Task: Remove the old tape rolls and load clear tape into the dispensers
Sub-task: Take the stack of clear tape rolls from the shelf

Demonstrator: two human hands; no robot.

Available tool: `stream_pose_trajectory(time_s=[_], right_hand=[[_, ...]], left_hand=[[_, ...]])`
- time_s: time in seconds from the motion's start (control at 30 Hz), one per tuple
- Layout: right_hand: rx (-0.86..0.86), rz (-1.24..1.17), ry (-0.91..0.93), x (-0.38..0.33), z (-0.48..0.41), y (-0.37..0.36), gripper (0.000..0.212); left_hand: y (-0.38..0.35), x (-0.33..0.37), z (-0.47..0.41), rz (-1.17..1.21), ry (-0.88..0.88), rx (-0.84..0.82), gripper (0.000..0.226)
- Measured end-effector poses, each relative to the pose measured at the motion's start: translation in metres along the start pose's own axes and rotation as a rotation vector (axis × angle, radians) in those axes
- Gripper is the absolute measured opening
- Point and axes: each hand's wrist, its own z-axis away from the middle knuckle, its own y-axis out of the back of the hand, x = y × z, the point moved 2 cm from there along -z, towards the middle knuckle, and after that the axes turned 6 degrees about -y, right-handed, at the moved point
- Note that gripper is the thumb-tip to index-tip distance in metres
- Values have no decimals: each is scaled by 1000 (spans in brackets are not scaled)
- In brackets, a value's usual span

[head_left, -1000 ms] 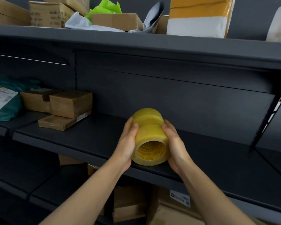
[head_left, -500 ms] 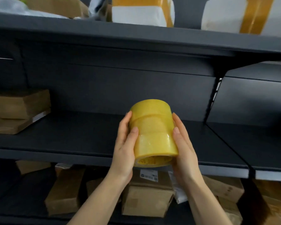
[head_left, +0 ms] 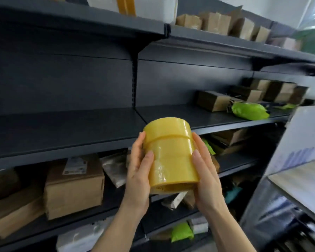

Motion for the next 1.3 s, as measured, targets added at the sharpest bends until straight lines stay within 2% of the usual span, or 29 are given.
stream_pose_trajectory(time_s=[0.53,0.77,0.93,1.13,1.3], right_hand=[[566,66,-28,-38,128,280,39],[779,27,-20,-49,151,397,43],[904,82,-6,-65,154,482,40],[1056,95,-33,-82,172,581,36],[1128,67,-60,-92,202,659,52]], left_hand=[[-273,-104,112,189,320,-449,47],[-400,-164,144,291,422,-574,45],[-493,-201,160,384,539,-666,41],[-594,-230,188,350,641,-830,54],[-671,-255,227,343,709,-915,55]])
